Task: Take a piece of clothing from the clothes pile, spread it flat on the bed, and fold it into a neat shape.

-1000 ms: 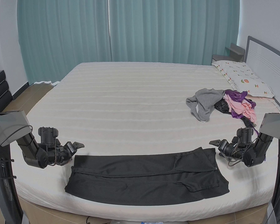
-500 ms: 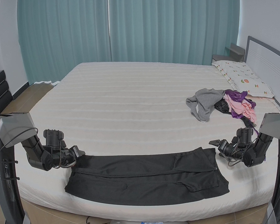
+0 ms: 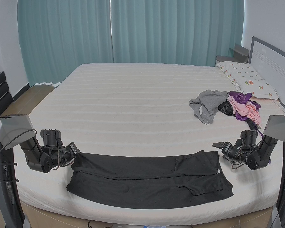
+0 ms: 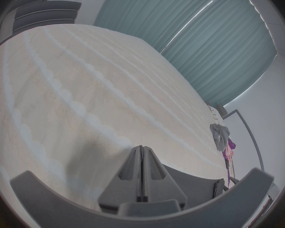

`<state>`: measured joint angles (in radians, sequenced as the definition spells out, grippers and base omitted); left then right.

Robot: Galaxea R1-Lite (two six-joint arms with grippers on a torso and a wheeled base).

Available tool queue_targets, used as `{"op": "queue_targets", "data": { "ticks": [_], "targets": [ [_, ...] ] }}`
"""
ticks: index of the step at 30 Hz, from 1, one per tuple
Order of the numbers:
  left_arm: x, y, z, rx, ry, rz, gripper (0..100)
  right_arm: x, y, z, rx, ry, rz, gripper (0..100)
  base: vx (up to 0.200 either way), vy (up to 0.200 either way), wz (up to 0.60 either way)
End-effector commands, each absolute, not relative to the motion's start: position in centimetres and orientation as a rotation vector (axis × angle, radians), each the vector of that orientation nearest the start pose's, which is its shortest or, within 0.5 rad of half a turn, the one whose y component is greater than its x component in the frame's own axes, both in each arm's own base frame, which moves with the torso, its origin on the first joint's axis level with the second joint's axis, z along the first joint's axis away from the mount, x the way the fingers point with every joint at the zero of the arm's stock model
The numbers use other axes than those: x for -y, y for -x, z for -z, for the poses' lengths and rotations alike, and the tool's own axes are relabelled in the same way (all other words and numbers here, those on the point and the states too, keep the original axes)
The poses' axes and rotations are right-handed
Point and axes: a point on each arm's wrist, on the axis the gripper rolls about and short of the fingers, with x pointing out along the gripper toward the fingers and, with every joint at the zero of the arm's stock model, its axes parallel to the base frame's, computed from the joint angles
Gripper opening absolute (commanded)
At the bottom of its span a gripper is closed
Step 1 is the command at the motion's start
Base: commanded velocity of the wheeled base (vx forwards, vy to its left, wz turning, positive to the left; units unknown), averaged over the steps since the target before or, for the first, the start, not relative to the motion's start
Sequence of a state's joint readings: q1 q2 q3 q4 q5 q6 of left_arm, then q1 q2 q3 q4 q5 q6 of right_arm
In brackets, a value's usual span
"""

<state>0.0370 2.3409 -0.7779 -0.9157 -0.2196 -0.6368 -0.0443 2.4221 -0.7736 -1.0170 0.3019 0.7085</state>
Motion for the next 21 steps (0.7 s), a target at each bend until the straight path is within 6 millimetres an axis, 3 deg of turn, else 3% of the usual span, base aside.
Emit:
{"op": "queue_targets", "data": {
  "ticks": [1,9,10,18,21],
  "targets": [
    [-0.9,-36.7,2.3,-0.678,0.706,-0.041,0,1.0,-36.9,4.3,-0.692,-0.791,-0.017,100,0.000,0.000,0.00],
    [-0.7,-36.7,2.9,-0.697,0.702,-0.042,0,1.0,-36.9,4.3,-0.689,-0.790,-0.018,100,0.000,0.000,0.00],
    [-0.7,-36.7,2.9,-0.697,0.702,-0.042,100,1.0,-36.9,4.2,-0.688,-0.791,-0.020,100,0.000,0.000,0.00],
    [-1.0,-36.4,2.3,-0.687,0.714,-0.048,100,0.8,-35.5,1.9,-0.673,-0.827,-0.022,100,0.000,0.000,0.00],
    [-1.4,-35.2,0.7,-0.674,0.744,-0.065,100,0.2,-34.5,0.9,-0.672,-0.824,-0.034,100,0.000,0.000,0.00]
  ]
}}
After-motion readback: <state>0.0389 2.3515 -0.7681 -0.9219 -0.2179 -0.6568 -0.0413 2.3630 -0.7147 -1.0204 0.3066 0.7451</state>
